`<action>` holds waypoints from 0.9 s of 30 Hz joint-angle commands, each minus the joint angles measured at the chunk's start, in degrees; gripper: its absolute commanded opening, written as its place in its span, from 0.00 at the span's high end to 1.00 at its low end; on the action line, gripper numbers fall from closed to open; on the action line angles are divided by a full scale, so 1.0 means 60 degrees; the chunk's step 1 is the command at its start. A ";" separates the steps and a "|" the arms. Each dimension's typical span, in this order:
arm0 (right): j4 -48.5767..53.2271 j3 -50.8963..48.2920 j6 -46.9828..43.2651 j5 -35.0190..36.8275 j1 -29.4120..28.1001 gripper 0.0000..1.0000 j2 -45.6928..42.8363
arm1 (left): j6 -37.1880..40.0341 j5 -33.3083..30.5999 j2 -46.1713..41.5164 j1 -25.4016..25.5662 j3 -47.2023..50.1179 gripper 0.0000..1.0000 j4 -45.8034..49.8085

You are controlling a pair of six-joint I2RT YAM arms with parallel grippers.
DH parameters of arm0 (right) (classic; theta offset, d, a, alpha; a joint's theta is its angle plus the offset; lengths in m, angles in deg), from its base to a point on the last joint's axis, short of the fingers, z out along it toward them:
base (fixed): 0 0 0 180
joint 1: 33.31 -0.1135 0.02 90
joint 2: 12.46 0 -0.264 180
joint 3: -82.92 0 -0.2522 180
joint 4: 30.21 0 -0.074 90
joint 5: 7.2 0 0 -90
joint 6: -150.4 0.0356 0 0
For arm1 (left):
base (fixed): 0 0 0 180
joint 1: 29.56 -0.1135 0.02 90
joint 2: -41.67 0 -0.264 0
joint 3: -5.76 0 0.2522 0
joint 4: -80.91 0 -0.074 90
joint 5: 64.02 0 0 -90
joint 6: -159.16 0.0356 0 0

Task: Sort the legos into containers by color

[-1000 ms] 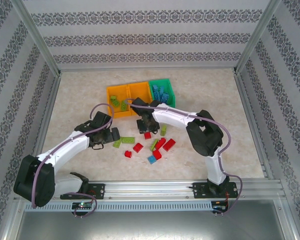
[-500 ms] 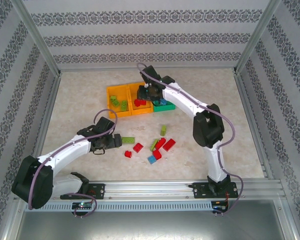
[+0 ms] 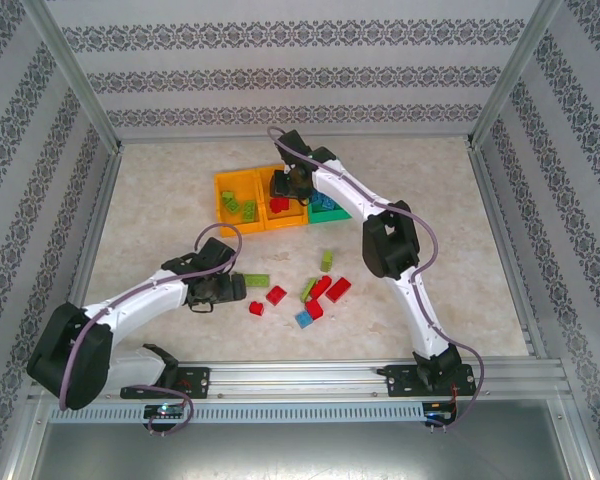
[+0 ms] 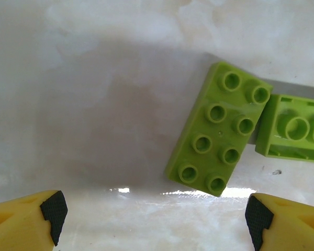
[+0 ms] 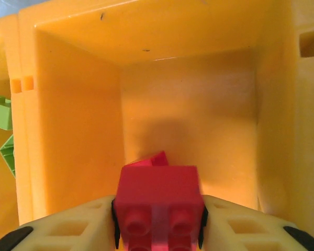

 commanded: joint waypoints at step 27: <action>-0.1162 -0.2592 0.0292 -0.0817 -0.0098 0.33 -0.2888 | 0.1490 -0.0013 0.2927 0.0235 -0.1396 0.37 -0.0444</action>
